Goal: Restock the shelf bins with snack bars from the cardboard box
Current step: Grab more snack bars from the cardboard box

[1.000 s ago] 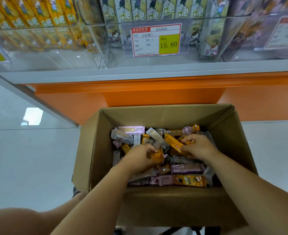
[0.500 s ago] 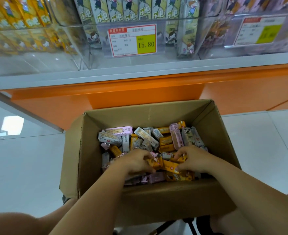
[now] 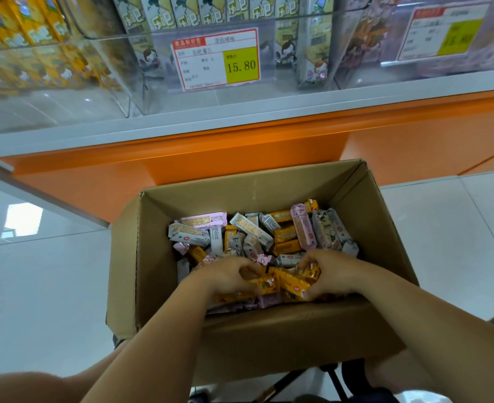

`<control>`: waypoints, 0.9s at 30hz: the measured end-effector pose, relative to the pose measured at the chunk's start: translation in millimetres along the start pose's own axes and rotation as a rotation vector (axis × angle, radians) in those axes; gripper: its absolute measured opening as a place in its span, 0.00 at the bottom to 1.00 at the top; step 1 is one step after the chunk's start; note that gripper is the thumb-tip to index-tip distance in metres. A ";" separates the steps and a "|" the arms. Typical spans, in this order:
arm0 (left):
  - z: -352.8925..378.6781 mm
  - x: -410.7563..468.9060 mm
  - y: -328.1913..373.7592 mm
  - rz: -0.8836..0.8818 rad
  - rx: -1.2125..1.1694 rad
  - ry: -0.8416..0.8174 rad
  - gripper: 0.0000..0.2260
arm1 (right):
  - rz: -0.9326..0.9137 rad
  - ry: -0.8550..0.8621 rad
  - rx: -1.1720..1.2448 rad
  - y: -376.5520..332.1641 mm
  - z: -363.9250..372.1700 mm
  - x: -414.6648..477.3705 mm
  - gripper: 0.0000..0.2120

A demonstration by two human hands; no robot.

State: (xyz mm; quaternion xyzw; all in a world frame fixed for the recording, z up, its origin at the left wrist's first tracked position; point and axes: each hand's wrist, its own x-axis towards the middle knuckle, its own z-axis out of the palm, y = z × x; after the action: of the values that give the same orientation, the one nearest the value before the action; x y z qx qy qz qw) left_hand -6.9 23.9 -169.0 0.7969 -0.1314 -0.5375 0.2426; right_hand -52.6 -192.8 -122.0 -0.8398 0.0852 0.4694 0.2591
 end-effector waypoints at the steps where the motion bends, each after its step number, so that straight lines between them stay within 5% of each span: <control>1: 0.7 -0.1 -0.1 0.007 0.008 0.011 0.23 | -0.009 0.009 -0.008 0.5 0.2 -0.1 0.28; 13: 3.8 -2.1 -0.6 0.005 0.058 0.039 0.25 | -0.085 0.041 0.089 1.6 7.1 -2.4 0.30; 18: 3.7 -2.7 -2.6 -0.004 0.052 0.034 0.25 | -0.085 0.028 0.303 2.0 8.7 -1.2 0.27; 27: 0.7 -3.5 -2.5 0.017 0.041 0.081 0.21 | -0.180 0.271 0.337 -2.9 0.6 6.6 0.26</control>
State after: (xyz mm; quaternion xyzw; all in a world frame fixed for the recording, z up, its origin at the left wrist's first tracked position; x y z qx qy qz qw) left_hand -9.0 27.5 -167.8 0.8216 -0.1392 -0.5000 0.2360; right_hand -48.3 -189.4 -126.8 -0.8442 0.1210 0.3066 0.4228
